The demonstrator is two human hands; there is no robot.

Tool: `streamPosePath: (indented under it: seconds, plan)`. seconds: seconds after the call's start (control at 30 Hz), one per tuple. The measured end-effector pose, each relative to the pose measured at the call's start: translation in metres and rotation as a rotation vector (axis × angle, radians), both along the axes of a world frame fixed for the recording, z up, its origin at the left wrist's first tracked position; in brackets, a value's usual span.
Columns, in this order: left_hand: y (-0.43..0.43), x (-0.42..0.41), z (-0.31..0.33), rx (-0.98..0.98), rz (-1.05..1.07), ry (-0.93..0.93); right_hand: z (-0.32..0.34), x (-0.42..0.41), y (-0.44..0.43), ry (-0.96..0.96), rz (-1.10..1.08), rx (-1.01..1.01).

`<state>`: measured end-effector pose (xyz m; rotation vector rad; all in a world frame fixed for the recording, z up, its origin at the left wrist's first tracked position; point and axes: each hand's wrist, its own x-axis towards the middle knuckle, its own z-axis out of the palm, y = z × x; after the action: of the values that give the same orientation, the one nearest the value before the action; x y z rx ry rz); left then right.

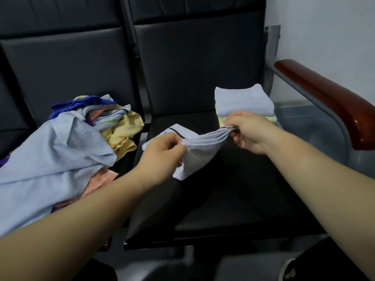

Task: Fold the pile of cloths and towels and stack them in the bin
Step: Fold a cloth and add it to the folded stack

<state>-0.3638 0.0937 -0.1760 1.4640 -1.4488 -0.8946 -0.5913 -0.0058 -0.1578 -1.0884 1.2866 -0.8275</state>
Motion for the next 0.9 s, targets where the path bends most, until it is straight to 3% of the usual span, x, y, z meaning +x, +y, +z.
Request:
streamPosePath:
  seconds: [0.1, 0.27, 0.7, 0.77, 0.83, 0.9]
  plan:
    - [-0.013, 0.022, 0.003, 0.069, 0.160, 0.118, -0.002, 0.037, -0.017, -0.107, -0.028, 0.019]
    - [-0.042, 0.058, -0.018, 0.212, 0.371, 0.227, -0.012, 0.092, -0.053, -0.080, -0.071, 0.169]
    - [-0.096, 0.111, -0.076, 0.350, 0.511, -0.062, -0.050, 0.165, -0.102, 0.081, -0.087, 0.182]
    - [-0.098, 0.112, -0.079, 0.385, 0.512, -0.080, -0.056, 0.161, -0.108, 0.221, -0.068, 0.058]
    - [-0.100, 0.111, -0.077, 0.455, 0.532, -0.042, -0.057, 0.152, -0.113, 0.566, 0.000, -0.142]
    - [-0.101, 0.110, -0.078, 0.522, 0.515, -0.065, -0.055, 0.144, -0.111, 0.842, 0.141, -0.162]
